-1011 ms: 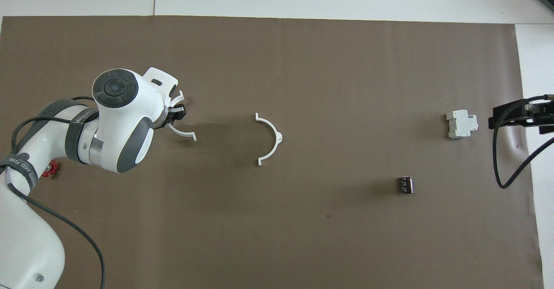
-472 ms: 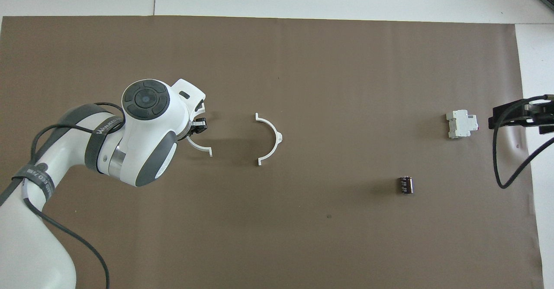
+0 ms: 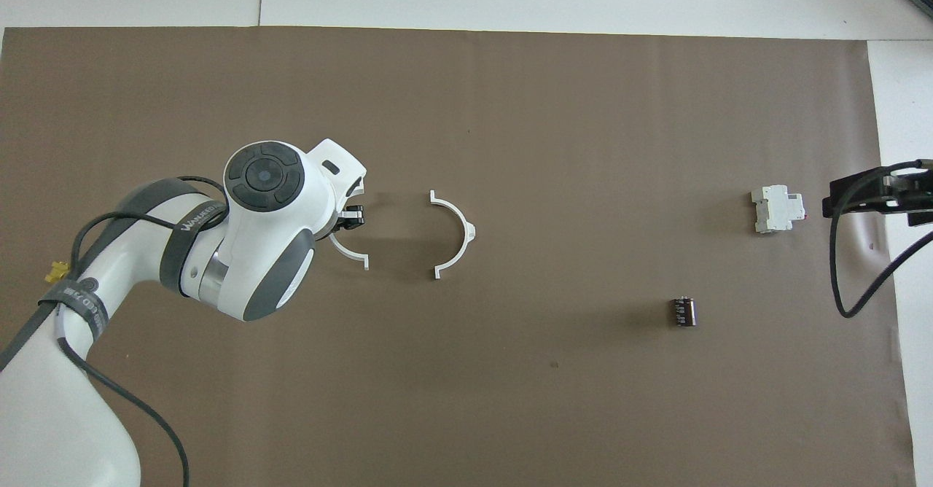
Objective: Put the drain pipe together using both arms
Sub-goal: 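Move the held half-ring toward the placed half-ring, joining their ends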
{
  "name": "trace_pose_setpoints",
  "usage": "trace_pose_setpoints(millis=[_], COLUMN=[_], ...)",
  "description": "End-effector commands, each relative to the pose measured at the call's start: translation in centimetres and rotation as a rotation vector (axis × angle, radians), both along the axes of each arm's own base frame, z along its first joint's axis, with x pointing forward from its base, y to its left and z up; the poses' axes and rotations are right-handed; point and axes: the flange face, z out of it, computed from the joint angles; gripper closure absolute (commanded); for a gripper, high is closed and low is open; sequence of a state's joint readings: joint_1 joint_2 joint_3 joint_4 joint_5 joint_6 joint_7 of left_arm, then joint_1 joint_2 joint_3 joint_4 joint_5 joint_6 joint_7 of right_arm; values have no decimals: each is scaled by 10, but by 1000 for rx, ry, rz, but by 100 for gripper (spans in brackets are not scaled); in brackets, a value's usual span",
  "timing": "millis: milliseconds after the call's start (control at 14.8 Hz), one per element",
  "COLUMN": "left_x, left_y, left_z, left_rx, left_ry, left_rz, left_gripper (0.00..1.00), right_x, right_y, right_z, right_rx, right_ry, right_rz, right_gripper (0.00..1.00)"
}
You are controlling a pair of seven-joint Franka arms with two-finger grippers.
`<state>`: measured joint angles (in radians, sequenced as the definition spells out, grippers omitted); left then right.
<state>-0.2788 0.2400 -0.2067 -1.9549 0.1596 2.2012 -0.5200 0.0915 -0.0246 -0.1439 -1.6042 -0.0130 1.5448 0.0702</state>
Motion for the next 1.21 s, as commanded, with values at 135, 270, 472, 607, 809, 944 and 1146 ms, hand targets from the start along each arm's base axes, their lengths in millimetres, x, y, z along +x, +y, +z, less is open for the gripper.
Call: trace_pose_setpoints(millis=[135, 270, 472, 607, 809, 944, 1146], left_x=[13, 15, 11, 8, 0, -4, -8], left_y=[-13, -15, -14, -15, -19, -26, -35], left_z=[-31, -39, -43, -40, -43, -42, -42], left_rx=[-46, -61, -59, -62, -57, -61, -69], left_ry=[-37, -47, -40, -43, -34, -36, -35], left_rz=[-27, -12, 26, 73, 67, 60, 64], left_gripper=[100, 100, 100, 100, 100, 100, 100], right_x=[-7, -7, -7, -7, -7, -7, -7], right_y=[0, 0, 0, 0, 0, 0, 0], right_z=[1, 1, 1, 1, 1, 1, 1], right_rx=[7, 7, 7, 7, 7, 7, 7], right_ry=[-7, -7, -7, -7, -7, -7, -7], right_rz=[-9, -9, -9, -11, -9, -11, -9], right_gripper=[0, 0, 0, 0, 0, 0, 0])
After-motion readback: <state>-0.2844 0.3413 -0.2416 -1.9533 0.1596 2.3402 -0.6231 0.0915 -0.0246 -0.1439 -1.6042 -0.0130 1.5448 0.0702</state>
